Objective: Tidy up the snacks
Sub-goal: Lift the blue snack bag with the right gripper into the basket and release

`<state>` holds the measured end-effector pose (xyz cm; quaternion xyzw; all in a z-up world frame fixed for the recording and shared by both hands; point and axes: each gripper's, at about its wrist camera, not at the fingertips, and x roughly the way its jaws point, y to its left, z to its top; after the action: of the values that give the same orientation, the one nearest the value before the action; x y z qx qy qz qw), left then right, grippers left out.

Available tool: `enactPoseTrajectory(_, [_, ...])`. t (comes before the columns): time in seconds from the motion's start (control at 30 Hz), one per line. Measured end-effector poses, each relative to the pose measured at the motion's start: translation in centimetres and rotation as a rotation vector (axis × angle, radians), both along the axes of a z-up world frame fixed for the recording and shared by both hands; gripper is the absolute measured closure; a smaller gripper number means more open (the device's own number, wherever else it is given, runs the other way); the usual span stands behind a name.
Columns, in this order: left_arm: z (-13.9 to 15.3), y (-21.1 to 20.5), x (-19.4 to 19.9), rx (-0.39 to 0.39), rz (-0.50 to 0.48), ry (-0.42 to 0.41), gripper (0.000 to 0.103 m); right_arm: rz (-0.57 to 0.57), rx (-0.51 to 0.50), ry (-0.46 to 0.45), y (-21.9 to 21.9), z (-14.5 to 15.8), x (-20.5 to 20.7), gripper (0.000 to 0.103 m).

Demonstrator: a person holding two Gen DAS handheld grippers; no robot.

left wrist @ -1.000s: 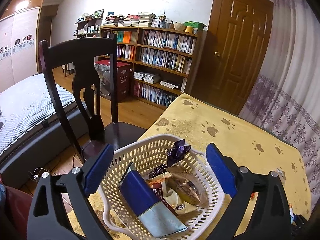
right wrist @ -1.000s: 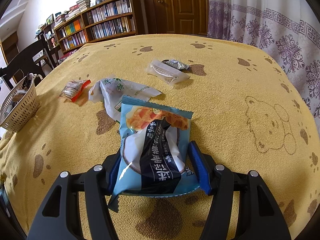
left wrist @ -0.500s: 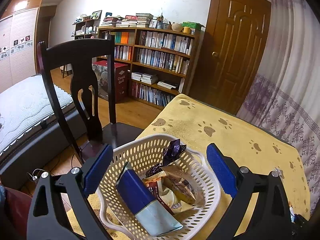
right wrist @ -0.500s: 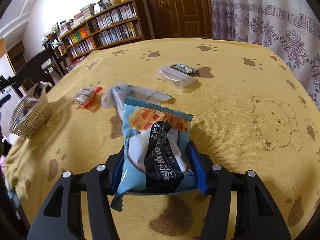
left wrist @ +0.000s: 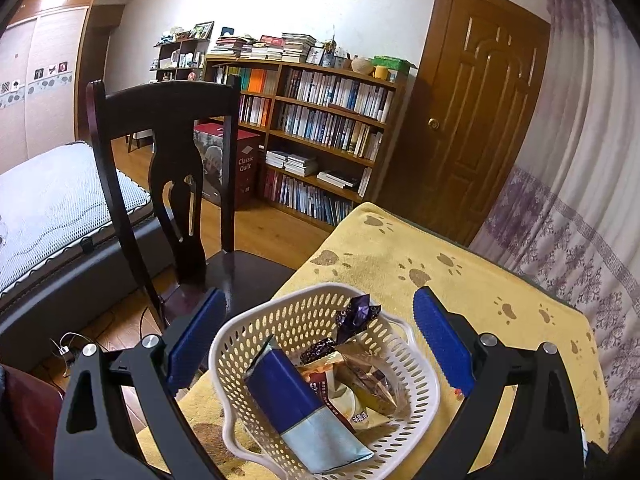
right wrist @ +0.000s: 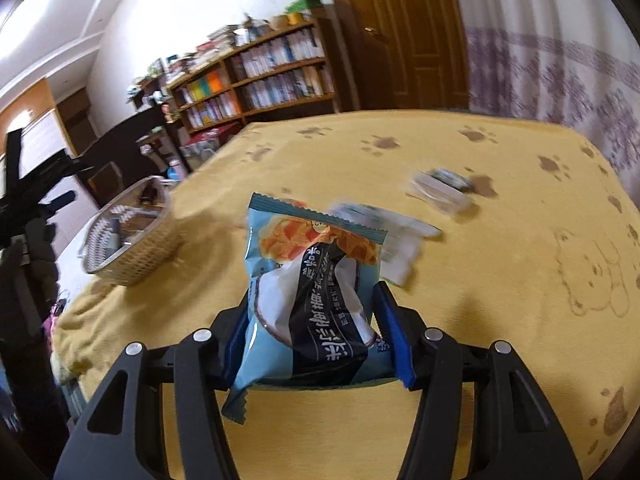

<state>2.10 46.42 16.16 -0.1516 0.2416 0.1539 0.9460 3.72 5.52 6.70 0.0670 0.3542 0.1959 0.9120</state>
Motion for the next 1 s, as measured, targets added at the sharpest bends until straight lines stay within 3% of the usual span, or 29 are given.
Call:
enactPoseTrajectory(0.3, [0.9,1.4,-0.8,-0.031,0.0,-0.033,0.007,0.17,-0.005,-0.063,8.5,3.6,0.0,0.046])
enactPoseTrajectory(0.7, [2.8,4.3,-3.4,0.049,0.133,-0.096,0.006,0.334,-0.021,-0.061,20.2,5.2,1.4,0.046])
enactPoseTrajectory(1.0, [3.2,6.7,-4.5,-0.015,0.163,-0.128,0.006,0.419,-0.027,-0.056,26.7,6.5,3.1,0.046])
